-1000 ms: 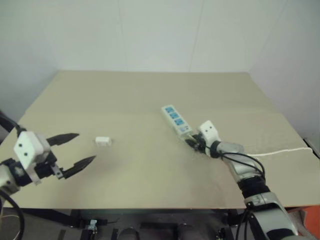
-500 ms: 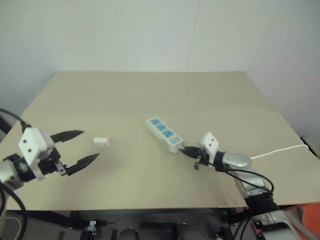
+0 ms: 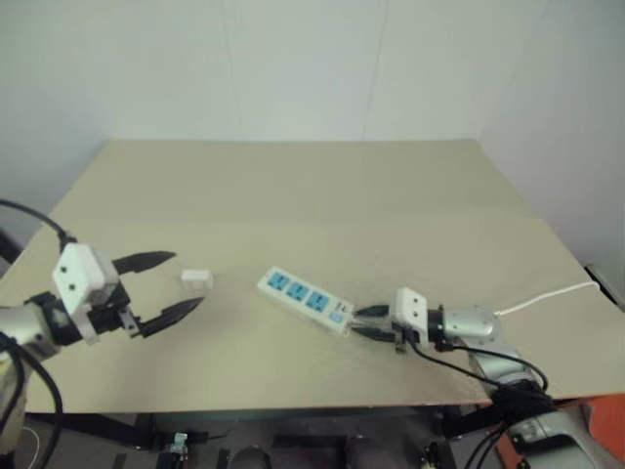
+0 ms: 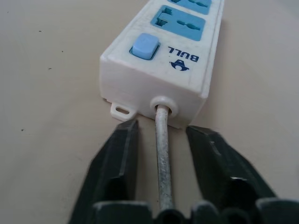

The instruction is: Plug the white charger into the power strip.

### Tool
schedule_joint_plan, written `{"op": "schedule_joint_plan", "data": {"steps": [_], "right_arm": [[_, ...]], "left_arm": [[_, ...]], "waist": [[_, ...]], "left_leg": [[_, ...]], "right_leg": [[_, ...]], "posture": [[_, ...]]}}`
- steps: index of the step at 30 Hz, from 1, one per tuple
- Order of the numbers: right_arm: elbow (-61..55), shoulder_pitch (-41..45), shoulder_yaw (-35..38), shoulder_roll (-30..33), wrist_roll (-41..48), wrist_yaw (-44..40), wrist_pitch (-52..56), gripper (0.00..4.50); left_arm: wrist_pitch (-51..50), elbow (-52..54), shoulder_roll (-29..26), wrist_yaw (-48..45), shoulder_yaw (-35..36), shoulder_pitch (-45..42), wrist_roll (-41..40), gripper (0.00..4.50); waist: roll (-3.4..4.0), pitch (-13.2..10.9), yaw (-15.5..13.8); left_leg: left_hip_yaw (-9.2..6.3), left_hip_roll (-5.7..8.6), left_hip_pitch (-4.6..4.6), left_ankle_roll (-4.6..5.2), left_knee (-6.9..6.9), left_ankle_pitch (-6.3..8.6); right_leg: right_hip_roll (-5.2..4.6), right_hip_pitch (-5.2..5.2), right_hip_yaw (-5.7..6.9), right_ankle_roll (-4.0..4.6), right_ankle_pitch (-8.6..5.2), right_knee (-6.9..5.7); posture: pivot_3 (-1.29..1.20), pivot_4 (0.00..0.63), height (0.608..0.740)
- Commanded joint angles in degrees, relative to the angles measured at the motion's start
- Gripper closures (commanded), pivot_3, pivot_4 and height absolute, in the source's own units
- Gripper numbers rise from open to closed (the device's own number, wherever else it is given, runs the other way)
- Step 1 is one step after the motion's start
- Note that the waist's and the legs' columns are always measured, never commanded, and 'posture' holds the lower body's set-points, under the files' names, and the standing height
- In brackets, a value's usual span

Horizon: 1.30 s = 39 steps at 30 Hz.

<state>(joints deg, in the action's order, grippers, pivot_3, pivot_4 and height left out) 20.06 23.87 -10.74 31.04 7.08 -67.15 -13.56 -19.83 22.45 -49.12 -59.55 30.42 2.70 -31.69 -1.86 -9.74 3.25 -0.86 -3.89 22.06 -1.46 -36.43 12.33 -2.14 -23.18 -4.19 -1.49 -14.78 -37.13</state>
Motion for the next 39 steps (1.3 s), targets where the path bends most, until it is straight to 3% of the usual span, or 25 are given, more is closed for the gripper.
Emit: {"op": "schedule_joint_plan", "data": {"steps": [1, 4, 13, 19, 30, 39], "right_arm": [[-4.5, -0.5, 3.3, 1.9, 9.7, -6.2, 10.3, 1.0], [-9.1, -1.5, 6.7, 2.1, 16.9, -6.6, 18.7, 0.03], [-19.4, -7.0, 5.2, -7.8, 12.3, 10.7, 20.3, 0.03], [-18.8, -7.8, 2.1, -13.0, 8.2, 17.7, 19.7, 0.03], [-11.7, -8.0, 1.0, -13.6, 3.9, 19.2, 13.7, 0.03], [-14.1, -8.5, 1.6, -13.2, 4.8, 19.6, 14.4, 0.03]], "left_arm": [[1.1, 0.8, -0.9, 0.0, 0.7, -0.4, -0.6, 0.0], [1.1, 1.1, -0.7, 0.1, 0.8, -0.3, -0.7, 0.0], [1.3, 1.1, -0.4, 0.4, 0.5, -0.4, -0.8, 0.0], [1.3, 1.1, -0.4, 0.3, 0.2, -0.6, -0.8, 0.0], [1.3, 1.6, -0.2, 0.7, 0.1, -0.5, -0.8, 0.0], [1.5, 1.5, -0.1, 0.7, 0.0, -0.4, -0.8, 0.0]], "waist": [[-0.01, 0.0, -0.3], [-0.01, 0.0, -0.7], [0.0, 0.0, -0.5], [0.0, 0.0, -0.9], [-0.03, 0.0, -0.8], [-0.04, 0.0, -0.9]], "left_leg": [[0.0, 0.0, 0.02, 0.0, 0.0, 0.0], [0.0, 0.0, 0.03, 0.0, -0.01, 0.0], [0.0, -0.01, 0.01, 0.0, 0.01, 0.0], [-0.01, -0.01, 0.04, 0.0, 0.0, 0.0], [0.0, -0.01, -0.06, 0.0, 0.0, 0.0], [0.0, -0.01, -0.04, 0.0, 0.0, 0.0]], "right_leg": [[0.0, 0.0, 0.0, 0.03, 0.02, 0.01], [0.0, 0.0, 0.0, 0.16, 0.1, 0.0], [0.02, -0.06, -0.01, -0.01, -0.01, -0.02], [0.01, -0.05, 0.02, -0.01, -0.01, 0.0], [0.0, 0.04, 0.01, -0.01, -0.01, 0.0], [0.0, 0.03, 0.01, -0.01, -0.01, -0.01]], "posture": [[0.0, 0.15, 0.74], [0.0, 0.15, 0.74], [0.0, 0.15, 0.74], [0.0, 0.15, 0.74], [0.0, 0.15, 0.74], [0.0, 0.15, 0.74]]}}
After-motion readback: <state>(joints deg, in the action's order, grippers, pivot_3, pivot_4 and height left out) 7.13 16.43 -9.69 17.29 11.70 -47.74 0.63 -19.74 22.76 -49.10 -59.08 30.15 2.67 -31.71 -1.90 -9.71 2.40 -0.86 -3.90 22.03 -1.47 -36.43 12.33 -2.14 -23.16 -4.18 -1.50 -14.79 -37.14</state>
